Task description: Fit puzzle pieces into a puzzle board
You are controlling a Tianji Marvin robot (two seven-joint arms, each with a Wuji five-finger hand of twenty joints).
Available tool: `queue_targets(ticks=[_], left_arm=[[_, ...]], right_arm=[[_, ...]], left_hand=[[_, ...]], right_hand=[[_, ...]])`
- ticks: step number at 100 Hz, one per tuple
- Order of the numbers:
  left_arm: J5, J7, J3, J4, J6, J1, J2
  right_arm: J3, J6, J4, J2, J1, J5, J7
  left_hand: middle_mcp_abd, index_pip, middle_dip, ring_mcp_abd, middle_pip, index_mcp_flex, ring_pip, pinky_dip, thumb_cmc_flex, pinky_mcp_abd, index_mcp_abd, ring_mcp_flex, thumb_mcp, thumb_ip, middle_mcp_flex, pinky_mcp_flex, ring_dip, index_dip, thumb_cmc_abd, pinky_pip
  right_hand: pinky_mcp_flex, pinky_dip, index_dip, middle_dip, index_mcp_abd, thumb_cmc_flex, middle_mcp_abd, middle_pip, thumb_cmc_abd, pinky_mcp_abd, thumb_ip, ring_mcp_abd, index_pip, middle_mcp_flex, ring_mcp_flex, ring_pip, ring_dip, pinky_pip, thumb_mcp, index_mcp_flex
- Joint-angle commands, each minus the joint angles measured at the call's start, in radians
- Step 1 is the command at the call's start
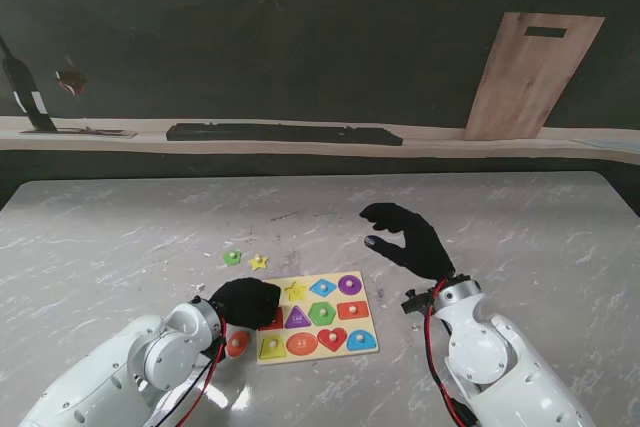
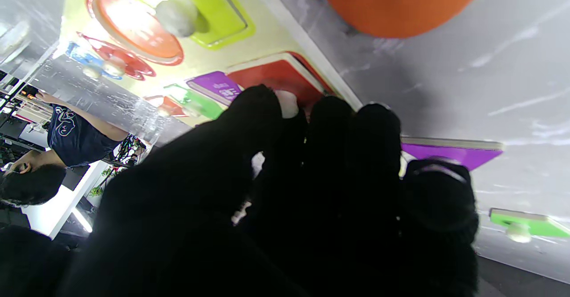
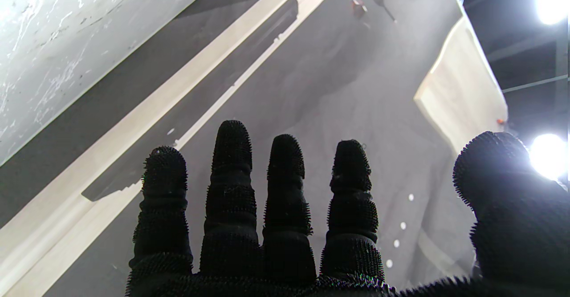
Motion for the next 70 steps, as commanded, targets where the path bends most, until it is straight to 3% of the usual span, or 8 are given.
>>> queue_targets(ticks=[1, 36, 70], left_arm=[[-0.009, -0.010, 0.007, 0.009, 0.003, -0.001, -0.003], [0.051, 0.004, 0.013, 0.018, -0.015, -0.003, 0.005], [0.066, 0.015, 0.040, 0.052, -0.042, -0.031, 0.006]], right_arm=[[-0.001, 0.001, -0.004, -0.006, -0.006, -0.003, -0.004], [0.003, -0.003, -0.007, -0.005, -0.010, -0.004, -0.004], [0.007, -0.004, -0.011, -0.005, -0.014, -0.003, -0.005]], left_hand=[[0.032, 0.035, -0.017, -0.012, -0.026, -0.025, 0.032, 0.000, 0.012, -0.054, -0.007, -0.015, 0.007, 0.029, 0.002, -0.003, -0.007, 0.007, 0.003, 0.067], [0.014, 0.037, 0.001, -0.020, -0.030, -0.054, 0.027, 0.003, 0.013, -0.060, -0.035, -0.041, -0.013, 0.027, -0.026, -0.024, -0.003, 0.012, 0.031, 0.050], [-0.010, 0.083, 0.056, -0.025, -0.026, -0.121, 0.014, 0.010, 0.033, -0.070, -0.066, -0.082, -0.074, 0.011, -0.073, -0.060, 0.004, 0.073, 0.047, 0.017]], right_hand=[[-0.008, 0.017, 0.013, 0.004, -0.030, 0.009, -0.009, -0.017, 0.016, 0.011, 0.020, -0.004, 0.002, -0.006, -0.003, 0.008, 0.009, 0.004, -0.031, 0.020], [-0.008, 0.017, 0.013, 0.004, -0.030, 0.009, -0.010, -0.017, 0.016, 0.010, 0.020, -0.003, 0.001, -0.005, -0.002, 0.008, 0.009, 0.005, -0.032, 0.019], [-0.008, 0.017, 0.013, 0.004, -0.030, 0.009, -0.008, -0.017, 0.016, 0.011, 0.020, -0.003, 0.001, -0.005, -0.002, 0.008, 0.009, 0.005, -0.033, 0.020]])
